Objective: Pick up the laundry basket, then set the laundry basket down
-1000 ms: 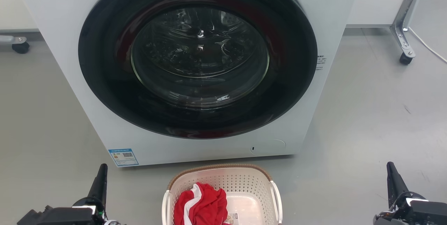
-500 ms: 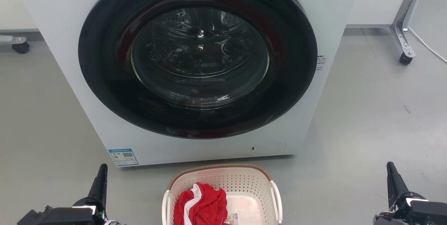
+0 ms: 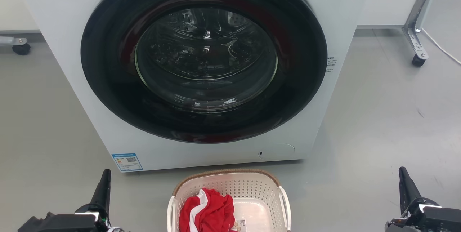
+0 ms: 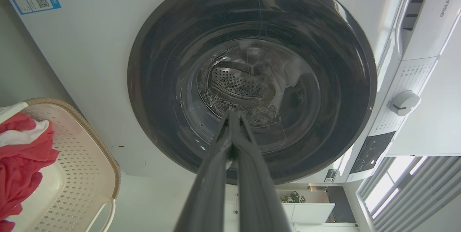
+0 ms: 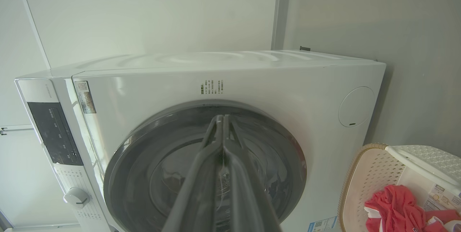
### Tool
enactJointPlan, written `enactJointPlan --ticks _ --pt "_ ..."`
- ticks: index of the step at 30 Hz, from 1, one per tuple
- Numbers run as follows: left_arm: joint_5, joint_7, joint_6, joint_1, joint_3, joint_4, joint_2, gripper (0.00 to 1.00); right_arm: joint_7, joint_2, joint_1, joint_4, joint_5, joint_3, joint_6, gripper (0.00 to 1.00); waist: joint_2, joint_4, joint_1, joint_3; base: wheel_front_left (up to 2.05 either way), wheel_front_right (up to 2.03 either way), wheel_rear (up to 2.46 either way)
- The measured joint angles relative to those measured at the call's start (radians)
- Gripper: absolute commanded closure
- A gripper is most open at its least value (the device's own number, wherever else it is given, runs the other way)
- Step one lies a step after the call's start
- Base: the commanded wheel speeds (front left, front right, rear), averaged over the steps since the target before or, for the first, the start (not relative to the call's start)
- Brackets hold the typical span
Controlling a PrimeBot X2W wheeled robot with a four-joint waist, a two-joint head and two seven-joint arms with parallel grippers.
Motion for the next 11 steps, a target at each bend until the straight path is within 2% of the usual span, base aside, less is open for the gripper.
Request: enactJointPlan --ticks 11 --pt "0.000 0.000 0.000 0.000 0.000 0.000 0.000 1.00 0.000 0.000 0.000 0.000 0.000 0.000 0.000 1.00 0.0000 0.000 0.0000 0.000 0.00 0.00 0.00"
